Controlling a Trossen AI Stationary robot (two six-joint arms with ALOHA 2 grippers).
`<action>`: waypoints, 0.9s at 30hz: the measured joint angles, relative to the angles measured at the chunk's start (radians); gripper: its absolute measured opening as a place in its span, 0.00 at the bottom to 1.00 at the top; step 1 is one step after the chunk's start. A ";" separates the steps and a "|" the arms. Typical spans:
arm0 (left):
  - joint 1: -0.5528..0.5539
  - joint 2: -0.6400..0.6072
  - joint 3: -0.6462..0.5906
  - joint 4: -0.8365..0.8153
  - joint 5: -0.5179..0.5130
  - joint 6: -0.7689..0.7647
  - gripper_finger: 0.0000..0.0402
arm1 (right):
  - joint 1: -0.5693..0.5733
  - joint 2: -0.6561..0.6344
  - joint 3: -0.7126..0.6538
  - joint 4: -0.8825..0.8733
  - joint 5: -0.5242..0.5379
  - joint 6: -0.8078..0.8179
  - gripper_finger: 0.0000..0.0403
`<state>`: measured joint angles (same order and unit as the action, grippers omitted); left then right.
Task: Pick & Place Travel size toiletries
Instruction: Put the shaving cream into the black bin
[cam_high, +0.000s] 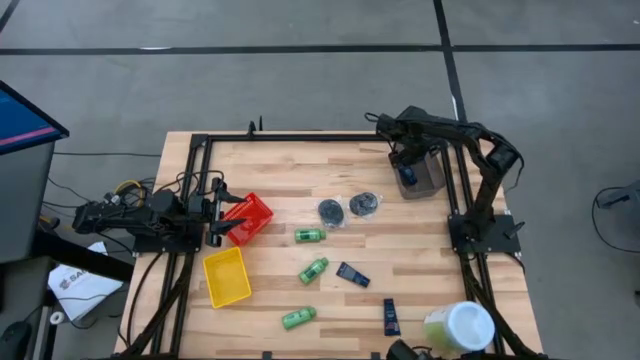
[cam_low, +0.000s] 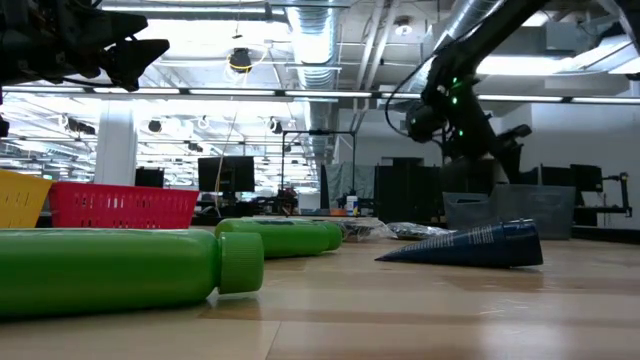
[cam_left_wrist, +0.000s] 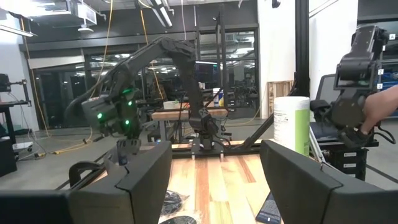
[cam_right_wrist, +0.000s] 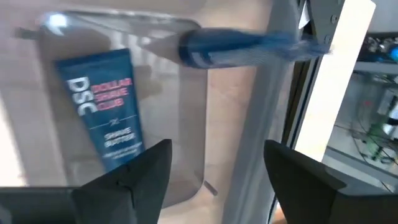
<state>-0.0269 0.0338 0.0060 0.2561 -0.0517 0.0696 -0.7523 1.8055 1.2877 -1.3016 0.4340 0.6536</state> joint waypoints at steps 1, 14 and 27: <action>0.000 0.000 0.000 0.000 0.000 0.000 0.60 | 0.009 -0.019 0.000 0.001 -0.003 0.000 0.62; 0.000 0.000 0.000 0.000 0.000 0.000 0.60 | 0.376 -0.325 0.000 -0.005 -0.283 0.201 0.62; 0.000 0.002 0.000 0.001 0.000 0.000 0.60 | 1.029 -0.257 0.001 0.076 -0.529 0.765 0.62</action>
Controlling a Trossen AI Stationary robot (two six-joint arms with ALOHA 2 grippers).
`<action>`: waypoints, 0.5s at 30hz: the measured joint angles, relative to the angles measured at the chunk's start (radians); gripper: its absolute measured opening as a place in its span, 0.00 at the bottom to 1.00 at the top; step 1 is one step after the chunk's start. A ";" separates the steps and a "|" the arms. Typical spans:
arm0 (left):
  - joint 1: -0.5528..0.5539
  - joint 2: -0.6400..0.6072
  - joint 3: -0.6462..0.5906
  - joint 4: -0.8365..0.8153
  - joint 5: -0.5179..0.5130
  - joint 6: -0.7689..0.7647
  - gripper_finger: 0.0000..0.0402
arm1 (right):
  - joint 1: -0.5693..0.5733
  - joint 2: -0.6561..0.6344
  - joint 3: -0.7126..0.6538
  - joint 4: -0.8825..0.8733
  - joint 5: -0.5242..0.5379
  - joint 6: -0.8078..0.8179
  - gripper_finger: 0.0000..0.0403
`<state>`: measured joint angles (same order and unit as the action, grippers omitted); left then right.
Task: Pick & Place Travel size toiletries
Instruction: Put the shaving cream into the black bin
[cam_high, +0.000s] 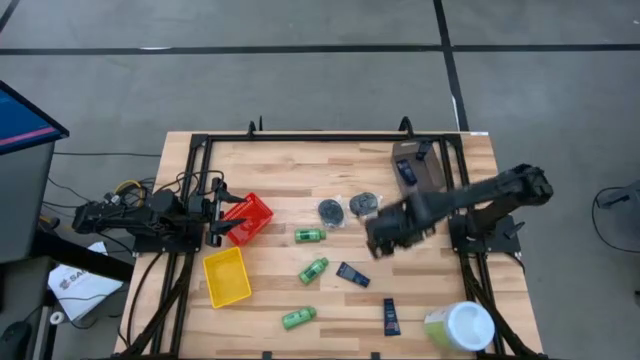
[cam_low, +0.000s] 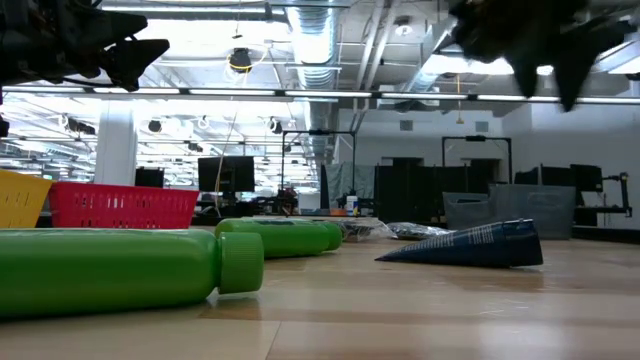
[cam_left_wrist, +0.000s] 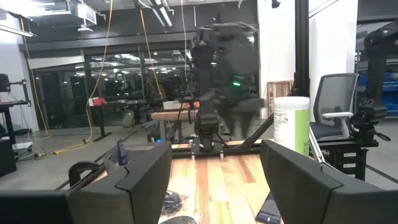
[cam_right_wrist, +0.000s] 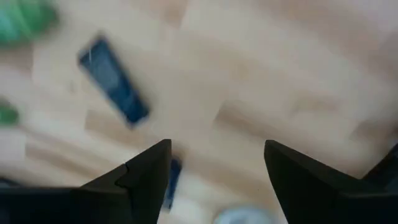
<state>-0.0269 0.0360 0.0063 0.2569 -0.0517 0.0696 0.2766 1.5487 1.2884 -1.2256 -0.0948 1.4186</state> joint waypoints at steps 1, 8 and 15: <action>0.000 0.003 0.000 0.001 0.000 0.000 0.60 | 0.035 0.014 0.000 0.026 -0.020 0.039 0.62; 0.000 0.018 0.000 0.002 0.000 0.000 0.60 | 0.226 0.115 0.000 0.210 -0.086 0.260 0.62; 0.000 0.024 0.000 0.004 0.000 0.000 0.60 | 0.360 0.244 0.000 0.336 -0.092 0.393 0.62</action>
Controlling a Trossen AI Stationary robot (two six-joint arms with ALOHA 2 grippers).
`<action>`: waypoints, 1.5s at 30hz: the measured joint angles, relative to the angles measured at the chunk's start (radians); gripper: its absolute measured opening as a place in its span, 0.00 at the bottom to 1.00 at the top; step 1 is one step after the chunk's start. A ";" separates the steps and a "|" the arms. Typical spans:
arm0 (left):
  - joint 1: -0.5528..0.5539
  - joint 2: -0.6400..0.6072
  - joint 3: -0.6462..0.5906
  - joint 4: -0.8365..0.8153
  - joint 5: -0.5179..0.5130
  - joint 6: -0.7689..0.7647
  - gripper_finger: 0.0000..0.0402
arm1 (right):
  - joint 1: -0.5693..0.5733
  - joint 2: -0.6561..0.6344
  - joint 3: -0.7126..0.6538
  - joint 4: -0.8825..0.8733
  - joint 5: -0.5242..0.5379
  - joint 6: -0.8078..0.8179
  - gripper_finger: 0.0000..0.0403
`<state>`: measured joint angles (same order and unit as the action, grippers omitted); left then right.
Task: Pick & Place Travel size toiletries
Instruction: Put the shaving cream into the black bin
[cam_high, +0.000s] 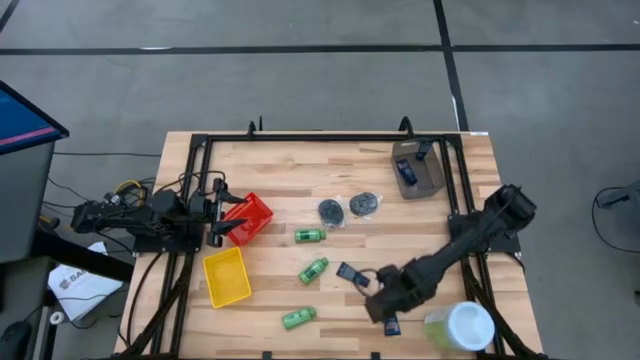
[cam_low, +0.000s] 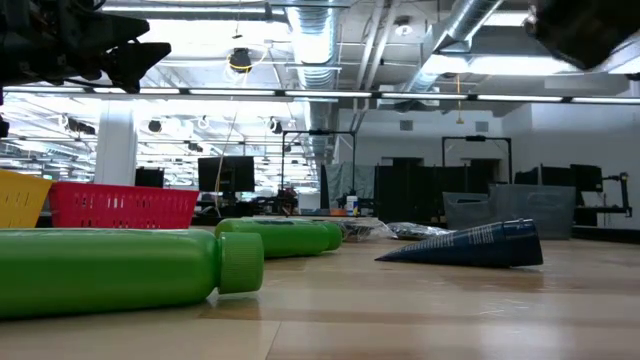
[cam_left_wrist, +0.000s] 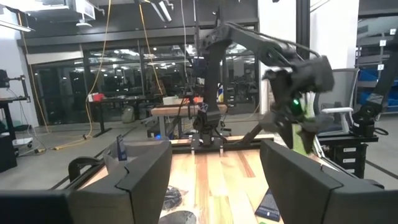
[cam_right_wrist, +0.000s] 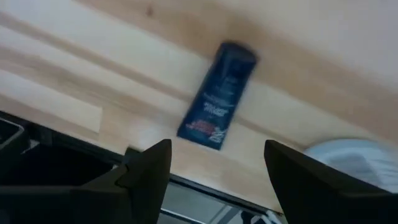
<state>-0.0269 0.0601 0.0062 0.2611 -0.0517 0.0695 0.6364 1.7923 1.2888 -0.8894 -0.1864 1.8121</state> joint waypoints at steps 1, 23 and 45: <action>0.000 0.000 0.000 0.000 0.000 0.000 0.60 | 0.009 0.020 0.000 0.013 0.000 0.004 0.62; 0.000 0.061 0.000 0.018 0.000 0.000 0.60 | 0.043 0.206 0.002 0.122 0.032 -0.024 0.58; 0.000 0.092 0.000 0.031 0.000 0.000 0.60 | -0.056 0.069 -0.003 0.033 0.140 -0.290 0.31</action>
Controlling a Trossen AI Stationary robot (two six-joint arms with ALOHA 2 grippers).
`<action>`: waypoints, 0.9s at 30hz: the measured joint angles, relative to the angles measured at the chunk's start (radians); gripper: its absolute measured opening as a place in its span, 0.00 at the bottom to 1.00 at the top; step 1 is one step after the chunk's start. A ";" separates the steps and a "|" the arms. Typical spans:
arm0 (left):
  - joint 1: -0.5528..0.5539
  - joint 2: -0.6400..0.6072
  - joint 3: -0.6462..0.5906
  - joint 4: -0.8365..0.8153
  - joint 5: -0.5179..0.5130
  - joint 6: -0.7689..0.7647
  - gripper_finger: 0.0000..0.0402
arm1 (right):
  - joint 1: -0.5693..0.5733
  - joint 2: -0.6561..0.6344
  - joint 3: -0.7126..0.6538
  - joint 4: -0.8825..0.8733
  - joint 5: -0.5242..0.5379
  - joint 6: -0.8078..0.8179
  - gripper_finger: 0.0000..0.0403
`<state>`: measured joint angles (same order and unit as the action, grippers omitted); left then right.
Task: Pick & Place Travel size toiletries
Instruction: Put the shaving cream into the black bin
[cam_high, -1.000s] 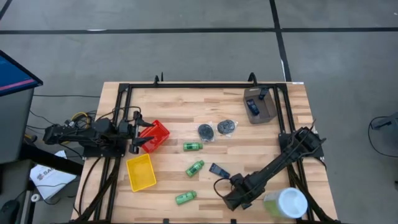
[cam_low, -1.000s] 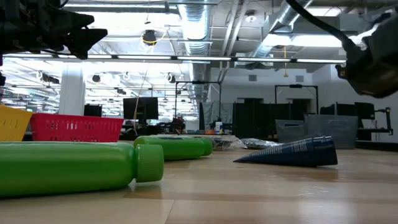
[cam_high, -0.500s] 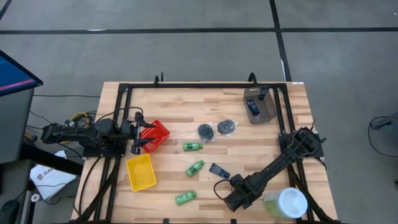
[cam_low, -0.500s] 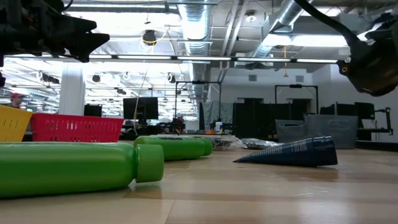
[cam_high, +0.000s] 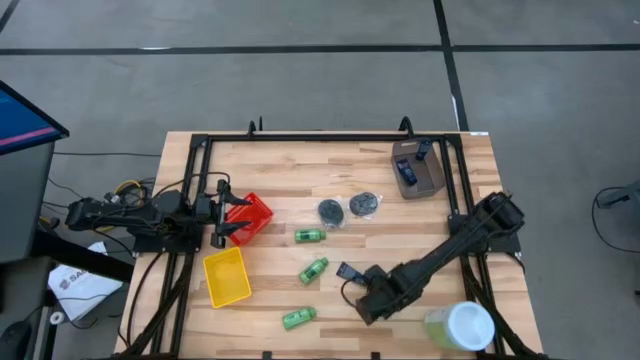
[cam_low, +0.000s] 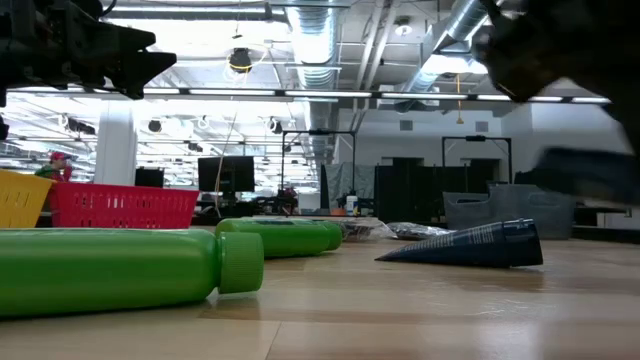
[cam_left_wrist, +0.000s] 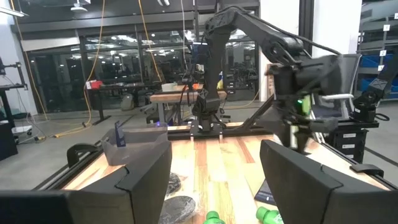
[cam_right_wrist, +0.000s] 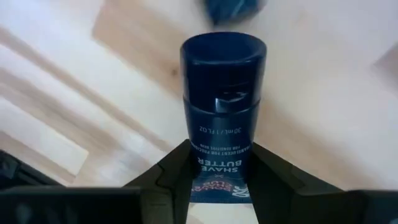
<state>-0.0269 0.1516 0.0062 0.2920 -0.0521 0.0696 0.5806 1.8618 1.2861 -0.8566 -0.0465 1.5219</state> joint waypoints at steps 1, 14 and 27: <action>0.000 0.000 0.000 0.001 0.000 0.000 0.60 | -0.019 -0.018 0.000 -0.019 0.009 -0.021 0.31; 0.000 0.000 0.000 0.007 0.000 0.000 0.60 | -0.422 -0.290 0.001 -0.330 0.216 -0.358 0.31; 0.000 0.000 0.000 0.011 0.000 0.000 0.60 | -0.909 -0.349 0.002 -0.345 0.313 -0.643 0.31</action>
<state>-0.0269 0.1516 0.0060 0.3028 -0.0517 0.0695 -0.3285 1.5132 1.2881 -1.2018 0.2660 0.8794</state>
